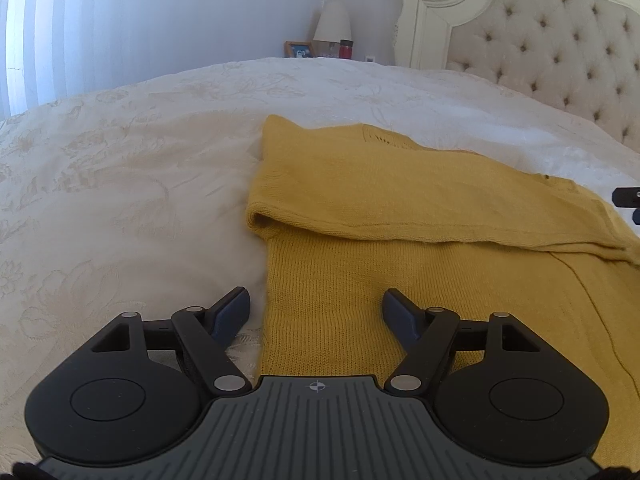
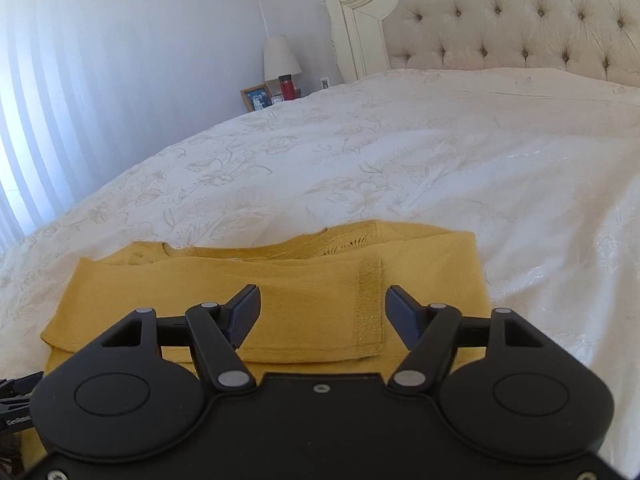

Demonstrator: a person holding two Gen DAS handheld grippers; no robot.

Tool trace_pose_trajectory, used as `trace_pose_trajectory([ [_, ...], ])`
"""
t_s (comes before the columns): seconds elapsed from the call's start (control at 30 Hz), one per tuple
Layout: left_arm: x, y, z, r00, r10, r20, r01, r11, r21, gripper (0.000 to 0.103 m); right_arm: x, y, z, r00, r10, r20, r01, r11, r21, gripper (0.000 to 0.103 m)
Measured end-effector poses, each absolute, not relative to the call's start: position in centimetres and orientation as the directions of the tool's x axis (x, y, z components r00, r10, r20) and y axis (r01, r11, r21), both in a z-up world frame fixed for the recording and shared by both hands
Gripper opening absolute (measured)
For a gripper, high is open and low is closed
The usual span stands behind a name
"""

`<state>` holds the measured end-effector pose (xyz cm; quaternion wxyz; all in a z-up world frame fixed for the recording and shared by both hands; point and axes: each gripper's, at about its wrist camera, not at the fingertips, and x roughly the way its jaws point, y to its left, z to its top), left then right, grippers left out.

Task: Fold small clothes

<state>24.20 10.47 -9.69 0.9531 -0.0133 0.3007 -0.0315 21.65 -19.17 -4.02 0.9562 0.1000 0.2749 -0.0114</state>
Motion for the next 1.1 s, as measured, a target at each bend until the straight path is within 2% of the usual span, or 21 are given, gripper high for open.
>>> trace_pose_trajectory([
  [0.13,24.3,10.4,-9.8,0.817,-0.068,-0.573,0.052,0.998,-0.044,0.073,23.9,-20.0,-5.6,0.792,0.001,-0.611,0.114,0.982,0.15,0.067],
  [0.17,24.3,10.5,-9.8,0.818,-0.068,-0.572,0.051,0.998,-0.045,0.073,24.2,-20.2,-5.9,0.78,0.01,-0.625,0.117,0.98,0.162,0.061],
  [0.3,24.3,10.5,-9.8,0.817,-0.066,-0.573,0.051,0.998,-0.043,0.073,24.4,-20.7,-6.5,0.761,0.051,-0.647,0.138,0.961,0.238,0.048],
  [0.33,24.3,10.5,-9.8,0.817,-0.066,-0.573,0.051,0.998,-0.042,0.073,24.4,-20.7,-6.5,0.756,0.059,-0.652,0.146,0.956,0.256,0.035],
  [0.37,24.3,10.5,-9.8,0.817,-0.067,-0.573,0.051,0.998,-0.044,0.073,24.4,-20.6,-6.4,0.753,0.06,-0.655,0.15,0.954,0.26,0.017],
  [0.4,24.3,10.5,-9.8,0.817,-0.068,-0.572,0.051,0.998,-0.046,0.073,24.3,-20.5,-6.1,0.753,0.064,-0.655,0.145,0.955,0.26,0.014],
  [0.63,24.3,10.5,-9.7,0.817,-0.068,-0.573,0.05,0.998,-0.047,0.073,22.7,-20.7,-1.0,0.822,0.012,-0.569,0.111,0.977,0.181,0.011],
  [0.77,24.4,10.5,-9.7,0.816,-0.067,-0.574,0.05,0.998,-0.046,0.073,22.6,-22.2,-0.9,0.8,-0.068,-0.596,0.168,0.979,0.113,0.011],
  [0.83,24.4,10.5,-9.7,0.816,-0.066,-0.574,0.049,0.998,-0.045,0.073,23.1,-22.9,-2.1,0.773,-0.064,-0.631,0.172,0.979,0.112,0.012],
  [0.87,24.4,10.5,-9.7,0.816,-0.066,-0.574,0.049,0.998,-0.045,0.073,23.3,-23.1,-2.6,0.758,-0.064,-0.649,0.179,0.977,0.112,0.013],
  [0.9,24.4,10.5,-9.7,0.816,-0.067,-0.574,0.049,0.998,-0.046,0.073,23.5,-23.2,-3.2,0.743,-0.072,-0.665,0.189,0.976,0.106,0.023],
  [1.03,24.4,10.4,-9.7,0.814,-0.062,-0.578,0.05,0.998,-0.036,0.073,21.9,-24.0,-3.8,0.737,-0.095,-0.669,0.245,0.96,0.134,0.024],
  [1.1,24.5,10.3,-9.7,0.811,-0.058,-0.582,0.052,0.998,-0.027,0.074,20.3,-24.2,-3.4,0.743,-0.098,-0.663,0.249,0.959,0.137,0.038],
])
